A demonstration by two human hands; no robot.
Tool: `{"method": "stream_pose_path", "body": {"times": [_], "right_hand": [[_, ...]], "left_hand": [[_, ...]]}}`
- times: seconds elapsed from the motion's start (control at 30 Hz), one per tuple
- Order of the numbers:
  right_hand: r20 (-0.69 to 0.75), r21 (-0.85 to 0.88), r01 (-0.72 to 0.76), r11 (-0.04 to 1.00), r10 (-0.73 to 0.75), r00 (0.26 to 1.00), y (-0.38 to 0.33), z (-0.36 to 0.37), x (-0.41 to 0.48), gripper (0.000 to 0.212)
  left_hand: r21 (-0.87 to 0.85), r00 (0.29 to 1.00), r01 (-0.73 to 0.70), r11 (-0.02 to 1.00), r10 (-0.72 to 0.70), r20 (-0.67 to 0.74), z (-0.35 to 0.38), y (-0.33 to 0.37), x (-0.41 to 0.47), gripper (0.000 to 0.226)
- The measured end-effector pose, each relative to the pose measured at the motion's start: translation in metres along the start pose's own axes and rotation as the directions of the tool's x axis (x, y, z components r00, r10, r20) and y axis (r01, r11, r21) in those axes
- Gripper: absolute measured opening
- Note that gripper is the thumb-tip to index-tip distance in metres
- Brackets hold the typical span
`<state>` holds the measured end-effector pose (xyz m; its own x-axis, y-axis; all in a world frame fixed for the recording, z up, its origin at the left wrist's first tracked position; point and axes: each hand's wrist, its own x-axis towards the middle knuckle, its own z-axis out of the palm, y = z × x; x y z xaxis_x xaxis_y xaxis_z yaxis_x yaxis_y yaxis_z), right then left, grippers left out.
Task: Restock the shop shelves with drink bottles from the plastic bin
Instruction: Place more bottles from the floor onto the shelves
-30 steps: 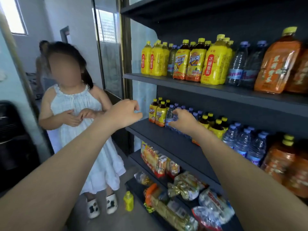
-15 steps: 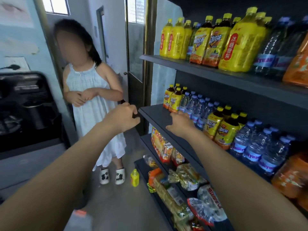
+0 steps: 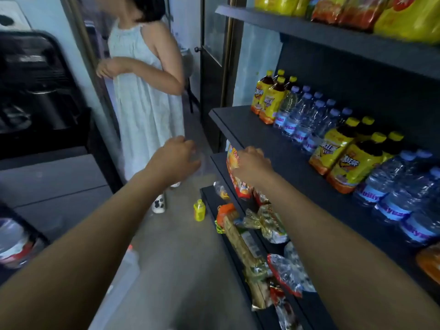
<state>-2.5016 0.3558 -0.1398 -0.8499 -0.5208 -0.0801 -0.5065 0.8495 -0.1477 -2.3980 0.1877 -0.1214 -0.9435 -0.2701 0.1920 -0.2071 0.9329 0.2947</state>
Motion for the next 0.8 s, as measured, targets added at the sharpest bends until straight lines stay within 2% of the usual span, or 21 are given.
{"method": "stream_pose_path", "body": {"times": [0.37, 0.57, 0.8], "right_hand": [[0.194, -0.011, -0.019, 1.000, 0.021, 0.981, -0.018, 0.104, 0.128, 0.052], [0.223, 0.013, -0.050, 0.999, 0.046, 0.974, -0.021, 0.176, 0.192, 0.049], [0.218, -0.020, -0.015, 1.000, 0.019, 0.976, -0.009, 0.263, 0.253, 0.042]], "left_hand": [[-0.015, 0.995, 0.043, 0.999, -0.042, 0.091, 0.094, -0.093, 0.090, 0.037], [0.040, 0.984, 0.038, 0.998, -0.044, 0.175, 0.159, -0.146, 0.130, 0.040], [0.053, 0.969, 0.079, 0.995, -0.089, 0.232, 0.243, -0.190, 0.161, 0.039]]}}
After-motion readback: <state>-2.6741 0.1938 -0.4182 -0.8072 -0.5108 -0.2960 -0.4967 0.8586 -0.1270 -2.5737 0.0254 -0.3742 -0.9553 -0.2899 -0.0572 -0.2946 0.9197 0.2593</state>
